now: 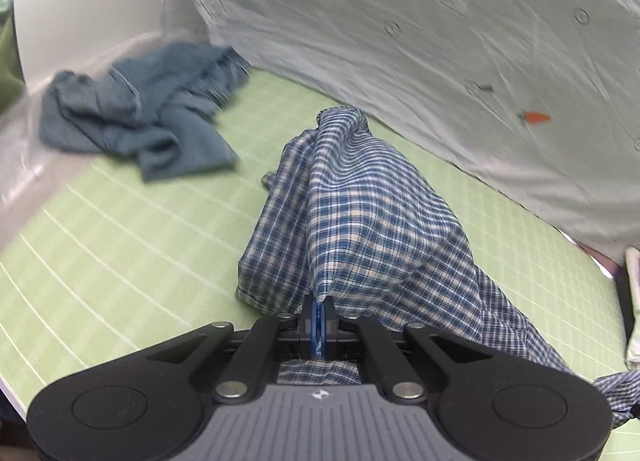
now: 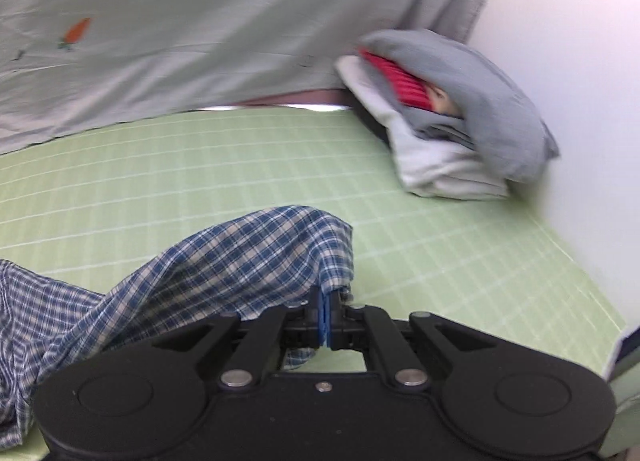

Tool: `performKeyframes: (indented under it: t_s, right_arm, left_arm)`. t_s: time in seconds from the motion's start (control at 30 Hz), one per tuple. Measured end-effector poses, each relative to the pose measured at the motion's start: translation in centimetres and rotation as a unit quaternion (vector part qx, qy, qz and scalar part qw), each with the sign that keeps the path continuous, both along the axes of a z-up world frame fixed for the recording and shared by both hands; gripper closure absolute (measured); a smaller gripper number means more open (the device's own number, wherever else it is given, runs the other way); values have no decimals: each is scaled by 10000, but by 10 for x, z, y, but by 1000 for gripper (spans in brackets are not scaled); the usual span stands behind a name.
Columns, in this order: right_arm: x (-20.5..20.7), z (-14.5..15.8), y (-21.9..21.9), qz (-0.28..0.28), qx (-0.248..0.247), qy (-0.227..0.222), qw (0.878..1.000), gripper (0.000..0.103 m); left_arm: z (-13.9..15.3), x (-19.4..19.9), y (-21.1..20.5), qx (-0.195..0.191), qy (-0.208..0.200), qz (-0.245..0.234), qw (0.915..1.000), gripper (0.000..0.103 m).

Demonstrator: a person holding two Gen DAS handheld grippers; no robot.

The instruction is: Fold clothes

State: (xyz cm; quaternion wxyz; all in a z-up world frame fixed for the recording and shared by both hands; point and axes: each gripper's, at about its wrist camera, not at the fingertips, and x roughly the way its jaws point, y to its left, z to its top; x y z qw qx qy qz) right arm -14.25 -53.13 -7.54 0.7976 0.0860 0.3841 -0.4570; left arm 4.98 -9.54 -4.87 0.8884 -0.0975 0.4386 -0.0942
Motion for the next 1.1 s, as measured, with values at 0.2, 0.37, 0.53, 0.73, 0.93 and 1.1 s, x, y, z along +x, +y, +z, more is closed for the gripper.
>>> performKeyframes:
  t_s: [0.2, 0.37, 0.53, 0.73, 0.93, 1.1]
  right_arm:
    - [-30, -2, -9, 9, 508, -384, 9980, 77]
    - [-24, 0, 14, 182, 717, -714, 9947, 49]
    - [-7, 4, 39, 417, 626, -937, 9928, 37]
    - [30, -4, 57, 748, 714, -879, 9908, 31]
    - [90, -21, 74, 1373, 999, -748, 9826, 25]
    - [163, -42, 95, 2238, 1491, -609, 9612, 24]
  left_arm:
    - [2, -19, -10, 149, -63, 40, 9999, 77]
    - [11, -20, 1, 256, -216, 197, 9992, 52]
    - [15, -9, 14, 344, -275, 264, 9987, 38]
    - [16, 20, 18, 407, -291, 186, 9986, 29]
    - [8, 68, 13, 336, -261, 118, 9990, 25]
    - [3, 121, 4, 291, -343, -91, 9989, 17]
